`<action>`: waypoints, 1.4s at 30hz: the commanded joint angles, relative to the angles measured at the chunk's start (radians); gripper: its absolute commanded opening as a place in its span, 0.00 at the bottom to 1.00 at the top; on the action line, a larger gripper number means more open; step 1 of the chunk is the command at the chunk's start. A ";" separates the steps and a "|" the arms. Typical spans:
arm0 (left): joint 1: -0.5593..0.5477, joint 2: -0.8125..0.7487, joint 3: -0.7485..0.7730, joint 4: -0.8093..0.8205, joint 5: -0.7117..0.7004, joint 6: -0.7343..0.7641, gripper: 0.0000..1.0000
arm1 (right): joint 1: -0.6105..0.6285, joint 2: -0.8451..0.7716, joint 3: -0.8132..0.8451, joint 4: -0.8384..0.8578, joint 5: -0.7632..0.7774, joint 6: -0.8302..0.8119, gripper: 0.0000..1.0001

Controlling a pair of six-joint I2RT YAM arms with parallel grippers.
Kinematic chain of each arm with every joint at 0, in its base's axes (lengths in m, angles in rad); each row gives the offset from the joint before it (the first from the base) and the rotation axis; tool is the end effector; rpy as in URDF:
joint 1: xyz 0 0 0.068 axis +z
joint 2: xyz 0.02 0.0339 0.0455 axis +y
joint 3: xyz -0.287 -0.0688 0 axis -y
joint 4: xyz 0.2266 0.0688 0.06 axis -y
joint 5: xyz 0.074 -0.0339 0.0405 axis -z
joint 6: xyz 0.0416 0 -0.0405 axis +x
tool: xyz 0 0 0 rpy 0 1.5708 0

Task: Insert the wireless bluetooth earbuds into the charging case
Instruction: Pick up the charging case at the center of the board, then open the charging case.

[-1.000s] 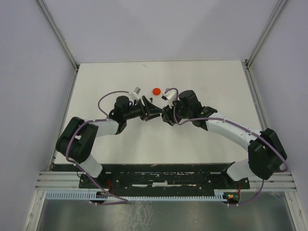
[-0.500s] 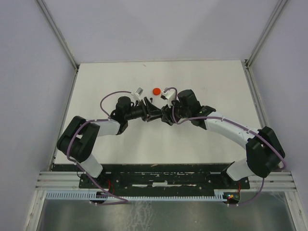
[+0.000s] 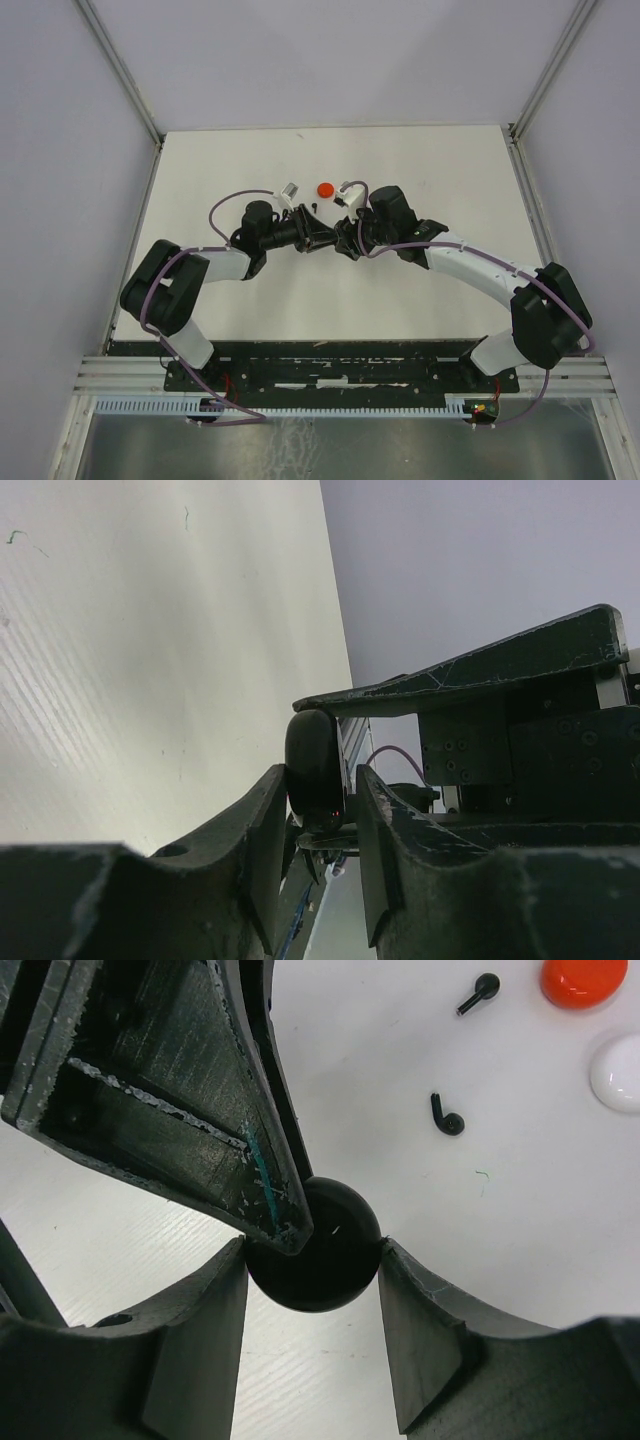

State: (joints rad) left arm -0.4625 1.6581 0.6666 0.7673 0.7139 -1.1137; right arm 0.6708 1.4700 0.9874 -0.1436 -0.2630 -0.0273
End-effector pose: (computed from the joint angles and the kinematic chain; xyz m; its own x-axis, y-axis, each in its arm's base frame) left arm 0.2761 -0.1681 0.2192 -0.9031 -0.3076 -0.2997 0.2224 0.2618 -0.9391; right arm 0.2378 0.2025 0.2801 -0.4380 -0.3812 -0.8141 -0.7775 0.6153 0.1302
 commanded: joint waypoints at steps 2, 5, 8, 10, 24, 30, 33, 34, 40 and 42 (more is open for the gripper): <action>-0.006 -0.001 0.016 0.073 0.009 -0.046 0.36 | -0.004 -0.005 0.046 0.039 -0.010 0.006 0.19; -0.006 -0.002 0.012 0.086 0.007 -0.052 0.22 | -0.005 -0.005 0.044 0.039 -0.007 0.006 0.19; -0.006 0.000 0.009 0.099 0.006 -0.058 0.09 | -0.004 -0.006 0.045 0.039 -0.006 0.009 0.27; -0.007 0.000 0.007 0.106 0.002 -0.061 0.03 | -0.004 -0.010 0.046 0.037 0.000 0.014 0.37; -0.005 0.024 0.023 0.116 -0.021 -0.079 0.03 | -0.067 -0.208 0.134 -0.084 0.242 0.155 1.00; -0.005 0.029 0.032 0.122 -0.019 -0.084 0.03 | -0.069 -0.143 0.245 -0.252 0.324 0.180 0.99; -0.004 0.031 0.037 0.121 -0.018 -0.087 0.03 | -0.068 -0.132 0.225 -0.251 0.322 0.207 0.99; -0.005 0.029 0.039 0.121 -0.016 -0.087 0.03 | -0.067 -0.130 0.220 -0.251 0.321 0.214 0.99; -0.005 0.030 0.051 0.116 -0.014 -0.090 0.03 | -0.068 -0.119 0.187 -0.244 0.310 0.225 0.99; -0.005 0.030 0.054 0.116 -0.016 -0.093 0.03 | -0.068 -0.108 0.186 -0.253 0.308 0.224 0.99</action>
State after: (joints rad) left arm -0.4625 1.6905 0.6804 0.8261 0.6979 -1.1805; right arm 0.6014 1.3582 1.1732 -0.3977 0.0311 0.1791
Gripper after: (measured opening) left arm 0.276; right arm 0.994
